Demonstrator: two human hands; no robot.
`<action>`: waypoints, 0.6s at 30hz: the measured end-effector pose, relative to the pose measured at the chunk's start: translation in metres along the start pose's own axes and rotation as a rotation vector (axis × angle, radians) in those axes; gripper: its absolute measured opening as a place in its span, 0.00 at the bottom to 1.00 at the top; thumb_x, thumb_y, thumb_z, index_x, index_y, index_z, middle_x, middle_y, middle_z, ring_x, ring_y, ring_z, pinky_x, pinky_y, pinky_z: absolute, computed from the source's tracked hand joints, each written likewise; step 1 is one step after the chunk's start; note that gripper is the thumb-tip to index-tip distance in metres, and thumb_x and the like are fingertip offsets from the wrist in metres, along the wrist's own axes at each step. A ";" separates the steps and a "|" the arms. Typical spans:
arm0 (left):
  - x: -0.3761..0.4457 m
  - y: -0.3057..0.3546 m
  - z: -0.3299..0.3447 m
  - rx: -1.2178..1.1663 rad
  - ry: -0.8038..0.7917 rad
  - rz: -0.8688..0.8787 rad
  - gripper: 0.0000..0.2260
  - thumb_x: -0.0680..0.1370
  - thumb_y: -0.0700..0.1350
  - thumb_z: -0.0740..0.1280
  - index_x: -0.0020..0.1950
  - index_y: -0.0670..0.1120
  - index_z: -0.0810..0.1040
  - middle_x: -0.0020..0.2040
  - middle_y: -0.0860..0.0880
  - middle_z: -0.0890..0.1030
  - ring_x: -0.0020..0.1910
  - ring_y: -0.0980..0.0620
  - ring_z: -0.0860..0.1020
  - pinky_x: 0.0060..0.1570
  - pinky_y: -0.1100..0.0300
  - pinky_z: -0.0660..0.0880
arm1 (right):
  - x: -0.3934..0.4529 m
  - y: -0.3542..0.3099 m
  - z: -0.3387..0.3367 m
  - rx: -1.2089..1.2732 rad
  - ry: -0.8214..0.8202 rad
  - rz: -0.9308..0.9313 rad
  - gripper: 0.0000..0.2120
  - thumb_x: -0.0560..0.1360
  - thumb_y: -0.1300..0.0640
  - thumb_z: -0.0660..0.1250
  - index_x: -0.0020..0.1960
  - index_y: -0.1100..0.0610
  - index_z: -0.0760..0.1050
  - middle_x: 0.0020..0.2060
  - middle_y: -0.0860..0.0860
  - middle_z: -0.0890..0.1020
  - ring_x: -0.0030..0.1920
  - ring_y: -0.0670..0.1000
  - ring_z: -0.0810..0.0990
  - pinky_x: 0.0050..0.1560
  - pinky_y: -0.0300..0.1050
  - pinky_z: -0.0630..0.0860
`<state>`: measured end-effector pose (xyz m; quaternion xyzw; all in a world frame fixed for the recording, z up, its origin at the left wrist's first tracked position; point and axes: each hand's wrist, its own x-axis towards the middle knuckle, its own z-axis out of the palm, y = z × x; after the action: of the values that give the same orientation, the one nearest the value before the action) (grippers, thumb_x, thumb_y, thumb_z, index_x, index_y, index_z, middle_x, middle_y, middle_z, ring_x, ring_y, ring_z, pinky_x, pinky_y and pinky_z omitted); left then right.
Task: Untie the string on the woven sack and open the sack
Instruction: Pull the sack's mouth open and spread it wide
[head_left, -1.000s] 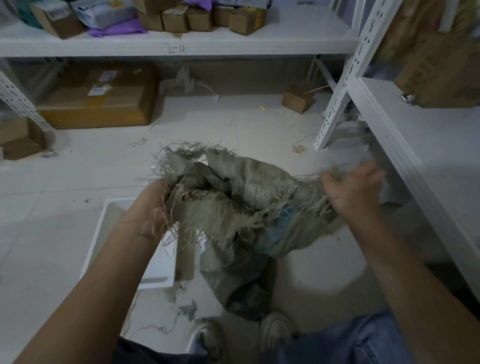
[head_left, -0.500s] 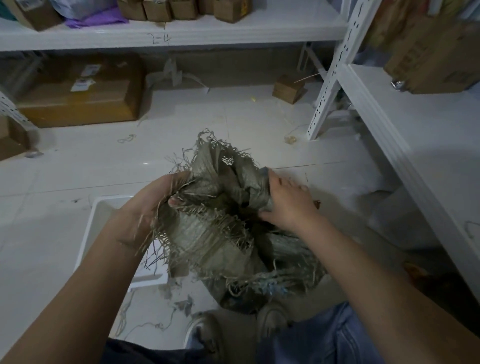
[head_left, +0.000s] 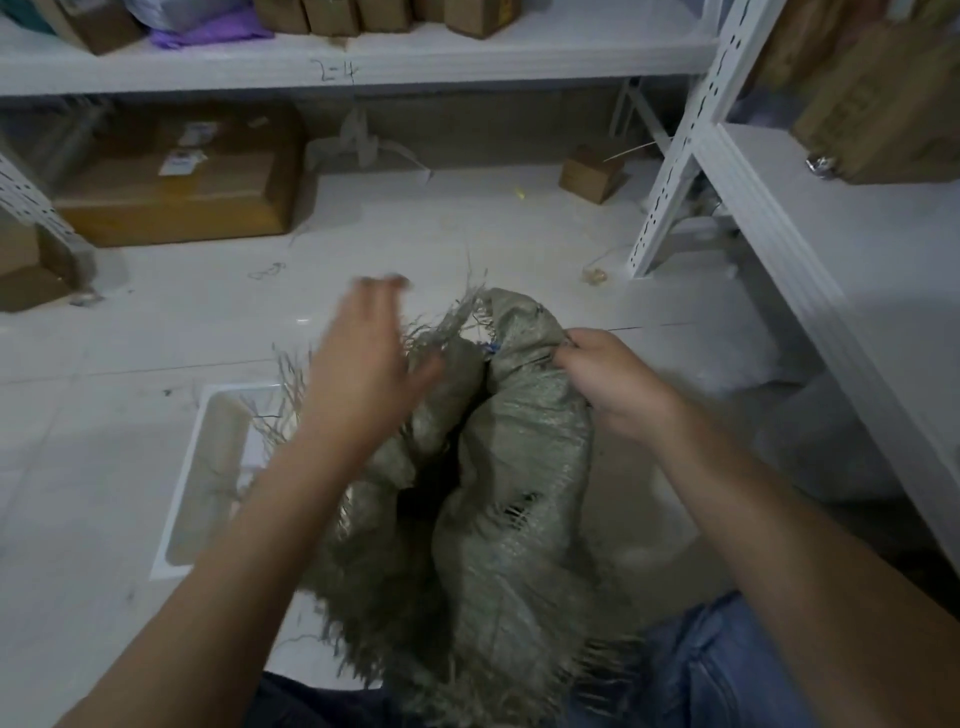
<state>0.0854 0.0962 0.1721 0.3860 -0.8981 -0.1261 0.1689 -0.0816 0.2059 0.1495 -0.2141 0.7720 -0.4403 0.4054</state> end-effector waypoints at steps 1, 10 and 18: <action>-0.003 0.006 0.011 0.019 -0.124 0.079 0.31 0.71 0.51 0.69 0.71 0.43 0.63 0.68 0.42 0.68 0.66 0.43 0.70 0.62 0.50 0.70 | -0.001 -0.002 0.000 0.036 -0.016 -0.007 0.08 0.74 0.67 0.59 0.45 0.65 0.77 0.42 0.62 0.82 0.42 0.59 0.81 0.43 0.48 0.77; 0.000 -0.006 0.038 -0.137 -0.296 -0.012 0.10 0.78 0.43 0.60 0.52 0.38 0.76 0.52 0.38 0.79 0.52 0.40 0.77 0.47 0.54 0.72 | -0.010 -0.013 -0.014 0.160 -0.117 -0.076 0.10 0.77 0.68 0.58 0.46 0.58 0.76 0.43 0.55 0.81 0.43 0.52 0.80 0.47 0.45 0.77; 0.020 -0.027 0.008 -0.940 -0.125 -0.656 0.10 0.77 0.34 0.61 0.38 0.43 0.78 0.31 0.46 0.80 0.42 0.46 0.77 0.36 0.61 0.77 | 0.004 -0.001 -0.035 -0.080 0.293 -0.097 0.13 0.74 0.62 0.64 0.31 0.57 0.74 0.33 0.59 0.78 0.36 0.56 0.78 0.41 0.46 0.72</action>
<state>0.0873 0.0643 0.1596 0.5198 -0.5870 -0.5800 0.2211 -0.1121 0.2198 0.1587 -0.2007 0.8285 -0.4548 0.2577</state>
